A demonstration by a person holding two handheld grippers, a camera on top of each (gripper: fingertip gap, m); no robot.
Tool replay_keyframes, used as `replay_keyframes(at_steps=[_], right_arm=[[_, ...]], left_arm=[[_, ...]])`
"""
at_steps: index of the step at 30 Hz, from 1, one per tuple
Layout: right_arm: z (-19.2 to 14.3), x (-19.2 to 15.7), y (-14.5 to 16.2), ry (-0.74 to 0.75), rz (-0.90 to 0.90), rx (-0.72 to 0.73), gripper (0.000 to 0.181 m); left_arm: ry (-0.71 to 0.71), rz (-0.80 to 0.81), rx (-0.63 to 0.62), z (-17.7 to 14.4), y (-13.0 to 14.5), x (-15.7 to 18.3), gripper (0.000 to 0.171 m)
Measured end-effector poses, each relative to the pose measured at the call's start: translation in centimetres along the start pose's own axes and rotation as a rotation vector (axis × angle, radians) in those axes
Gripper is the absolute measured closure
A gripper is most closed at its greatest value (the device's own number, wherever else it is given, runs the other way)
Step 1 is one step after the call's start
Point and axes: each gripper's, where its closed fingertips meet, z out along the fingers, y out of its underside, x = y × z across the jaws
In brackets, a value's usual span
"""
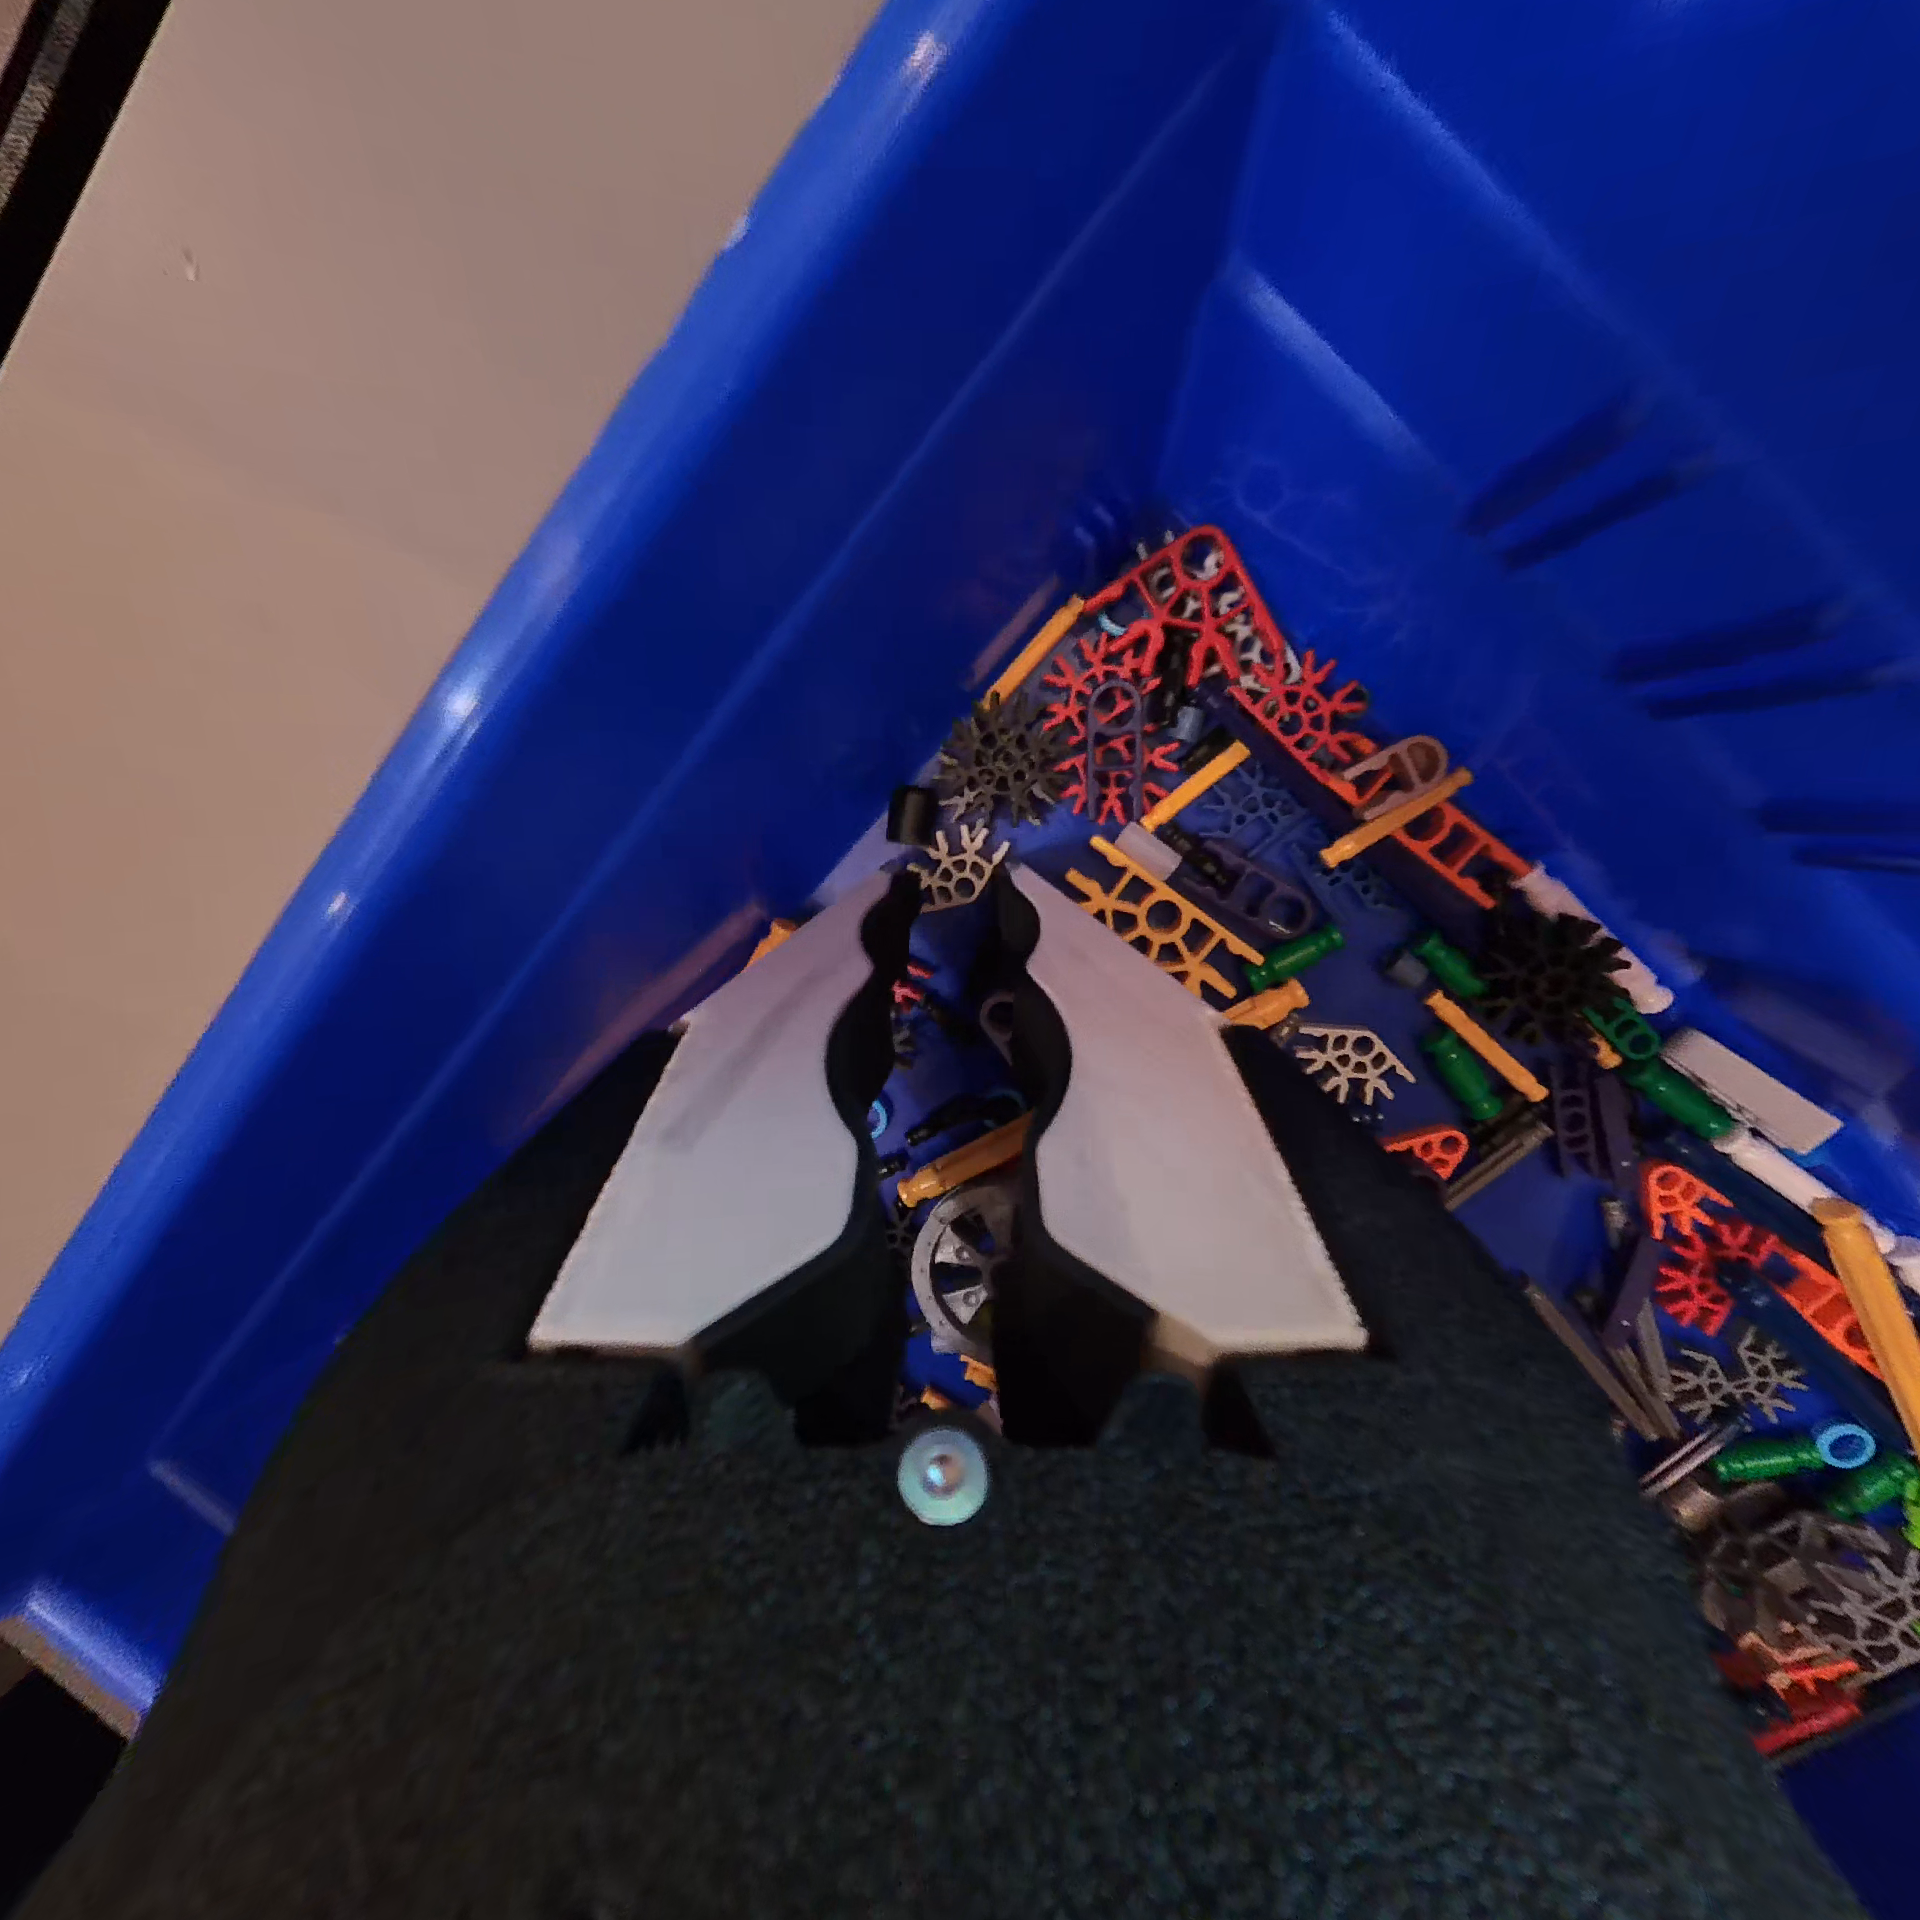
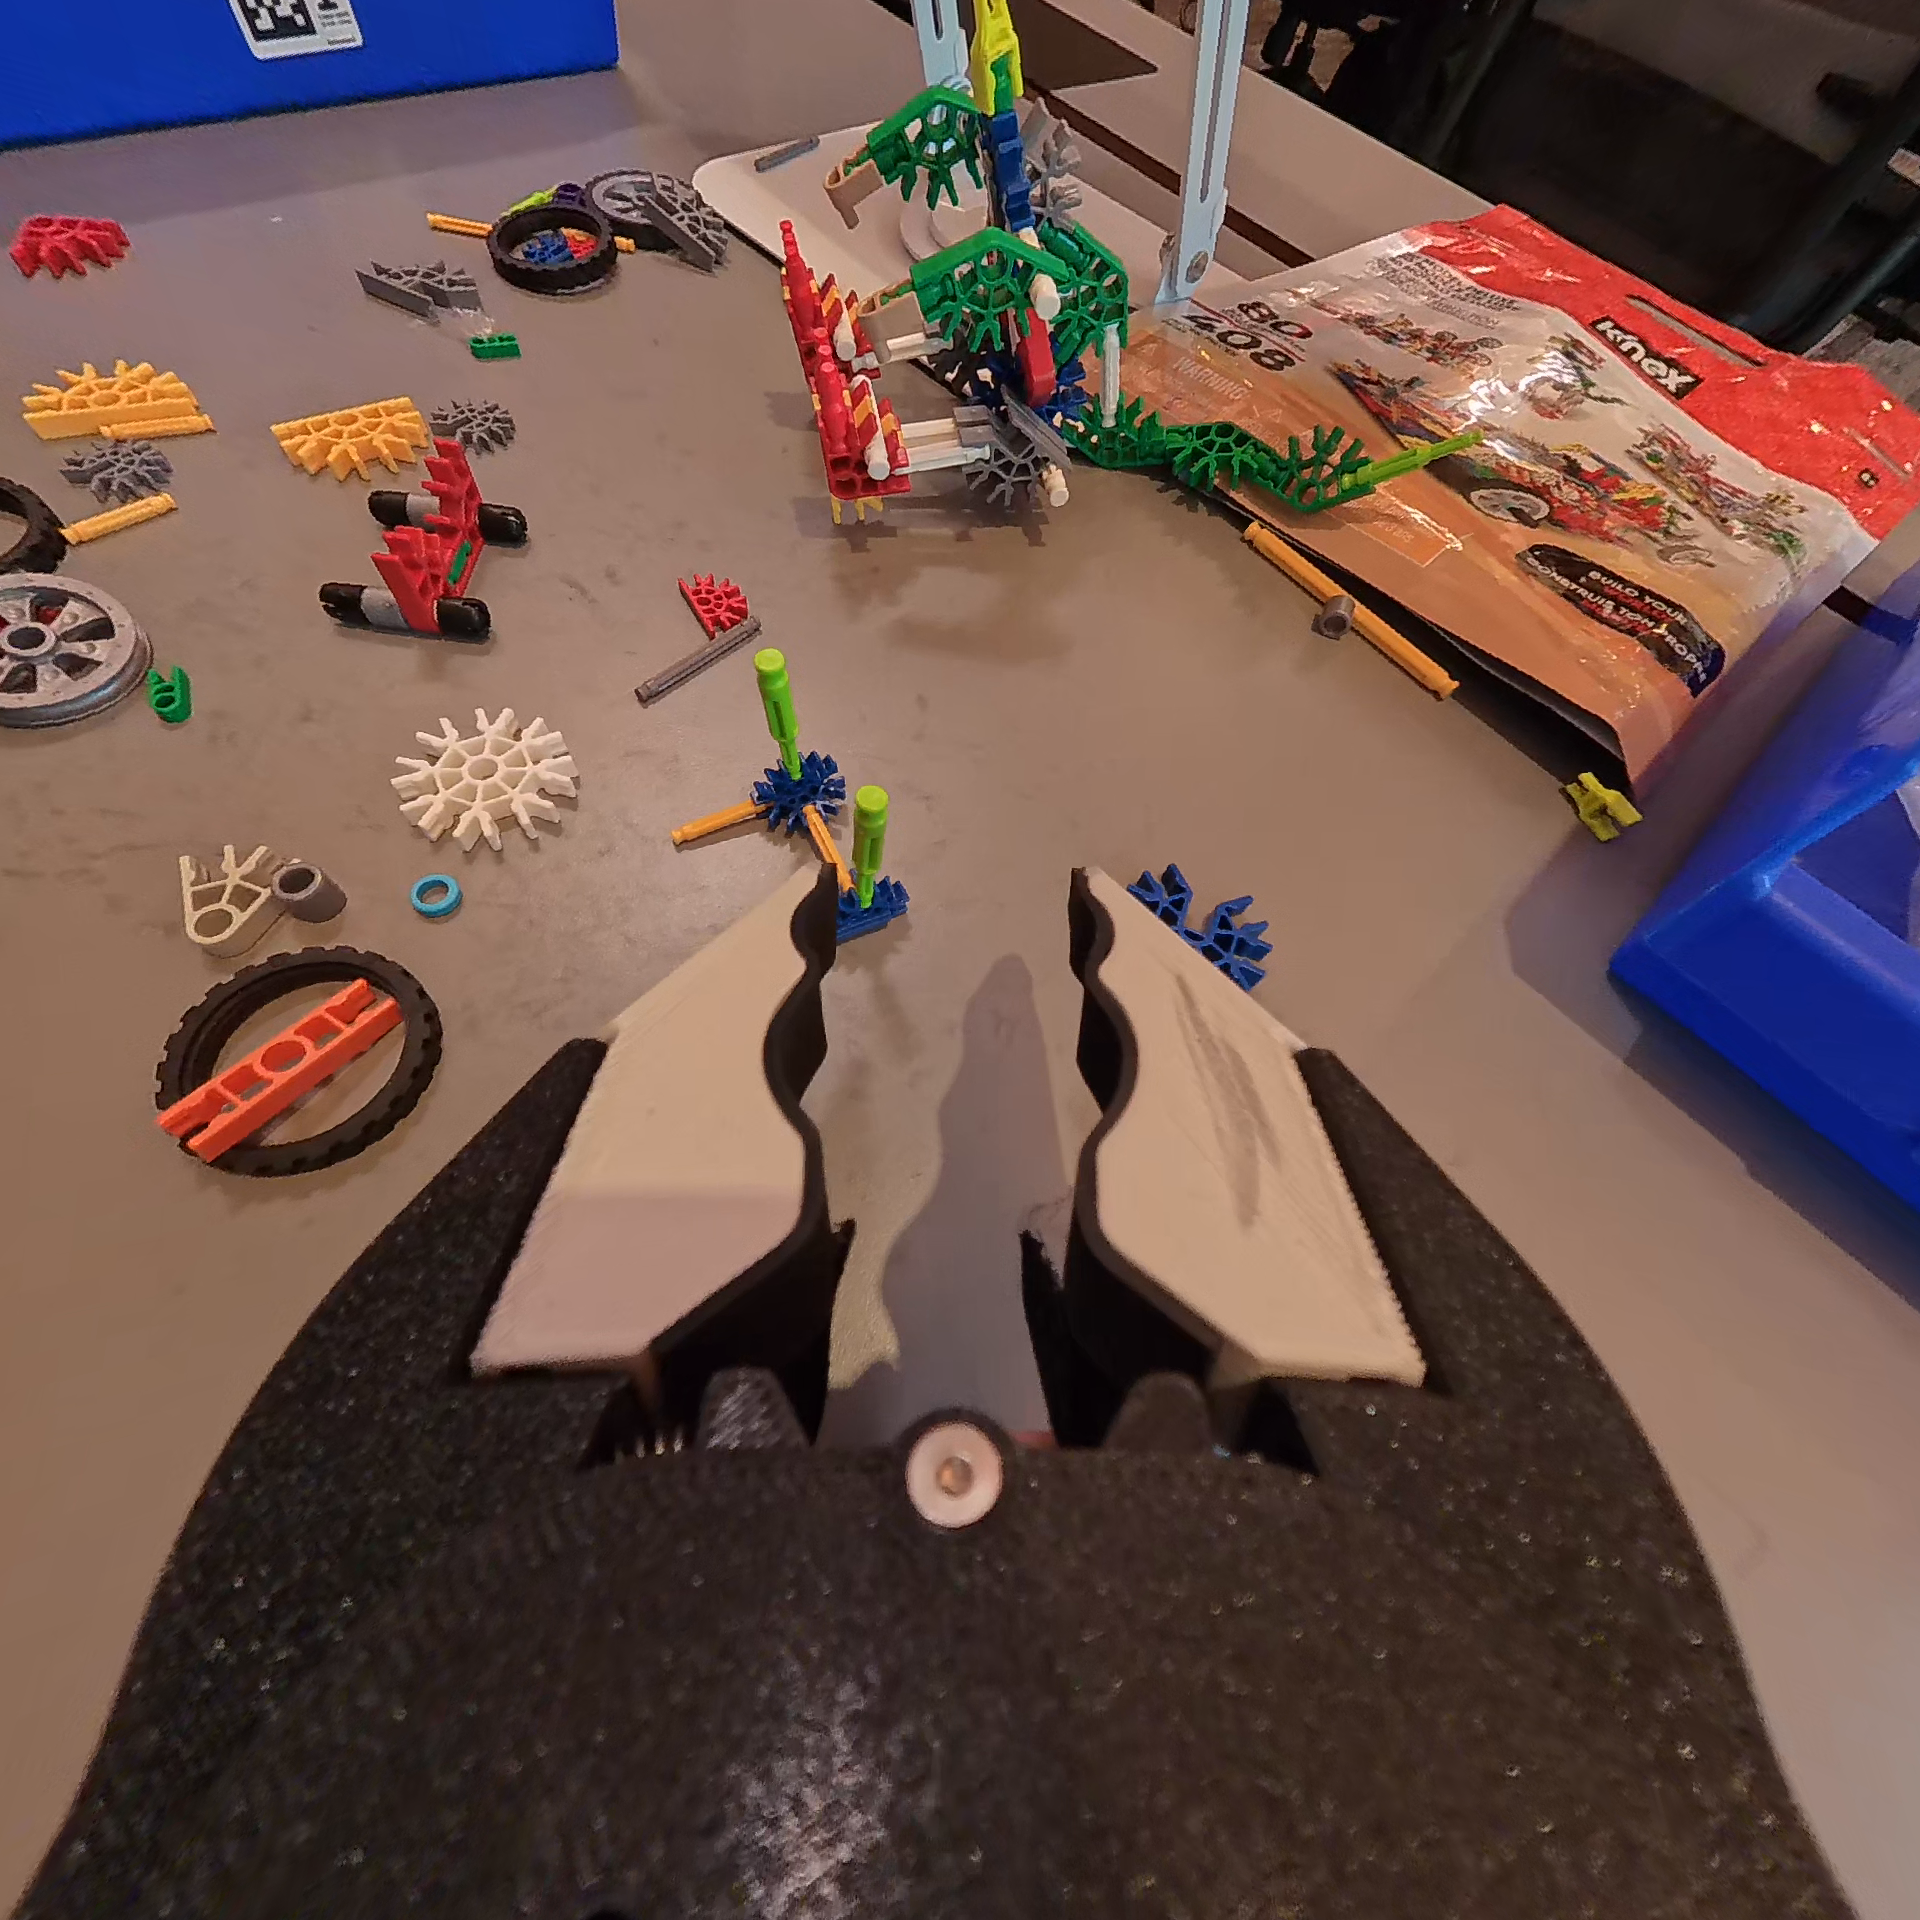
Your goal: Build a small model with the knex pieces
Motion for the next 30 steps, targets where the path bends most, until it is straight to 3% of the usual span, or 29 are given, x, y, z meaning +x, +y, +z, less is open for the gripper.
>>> replay_keyframes(at_steps=[11,30], right_arm=[[-0.1,0.0,-0.1,-0.002,0.000,0.006,0.137],[-0.1,0.0,-0.1,-0.005,0.002,0.007,0.137]], left_arm=[[-0.032,0.019,0.006,-0.3,0.0,0.0,0.160],[-0.085,0.003,0.137,-3.7,-1.6,0.0,0.161]])
